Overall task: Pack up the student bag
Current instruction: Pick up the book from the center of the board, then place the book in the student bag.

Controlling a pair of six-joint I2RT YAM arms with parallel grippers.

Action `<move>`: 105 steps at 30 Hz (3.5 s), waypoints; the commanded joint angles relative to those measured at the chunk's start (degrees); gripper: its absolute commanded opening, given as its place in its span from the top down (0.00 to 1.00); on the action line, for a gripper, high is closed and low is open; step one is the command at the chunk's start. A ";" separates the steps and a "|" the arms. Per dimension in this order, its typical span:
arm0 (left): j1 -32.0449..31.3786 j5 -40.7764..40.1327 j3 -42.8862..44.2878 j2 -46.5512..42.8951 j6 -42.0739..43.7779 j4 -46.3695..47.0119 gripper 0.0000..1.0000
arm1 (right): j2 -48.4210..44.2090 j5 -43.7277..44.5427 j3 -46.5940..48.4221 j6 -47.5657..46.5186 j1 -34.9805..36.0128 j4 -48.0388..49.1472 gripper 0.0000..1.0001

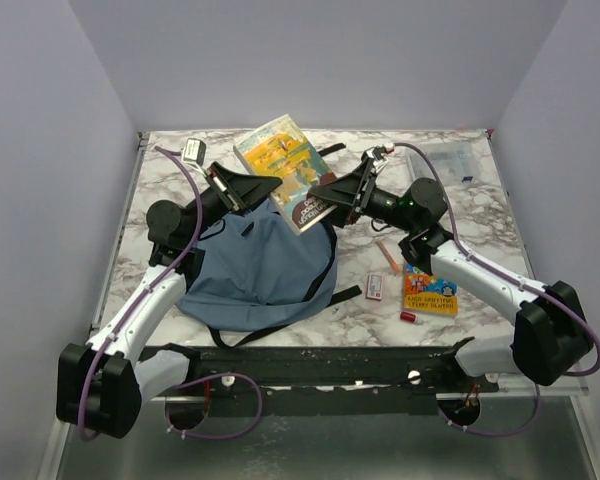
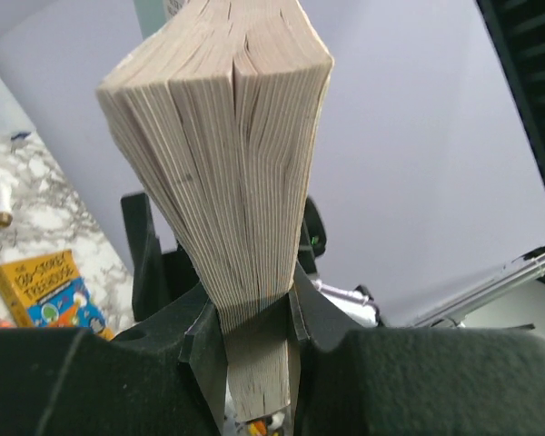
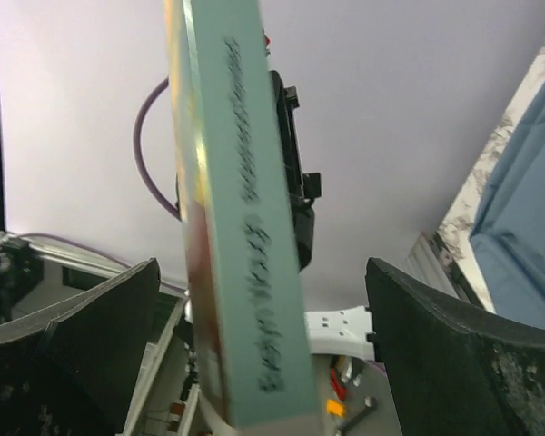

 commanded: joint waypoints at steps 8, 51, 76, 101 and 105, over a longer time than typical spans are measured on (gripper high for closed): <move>0.22 -14.67 -1.82 -1.58 0.20 13.24 1.00 | -3.10 30.72 -4.15 6.67 11.47 13.93 0.11; -22.66 -4.57 6.85 15.13 55.04 -57.15 0.36 | -13.84 53.71 18.87 -56.43 -8.54 -62.80 1.00; -31.65 -34.23 24.10 28.89 64.19 -78.37 0.69 | -15.05 48.82 17.33 -56.39 -8.46 -62.35 1.00; -32.70 -45.86 10.90 5.55 56.00 -60.22 1.00 | -12.06 20.12 25.98 -52.30 -8.53 -76.28 1.00; -32.58 -48.58 7.85 3.15 50.27 -58.61 1.00 | -11.46 12.74 25.12 -51.24 -8.50 -76.10 1.00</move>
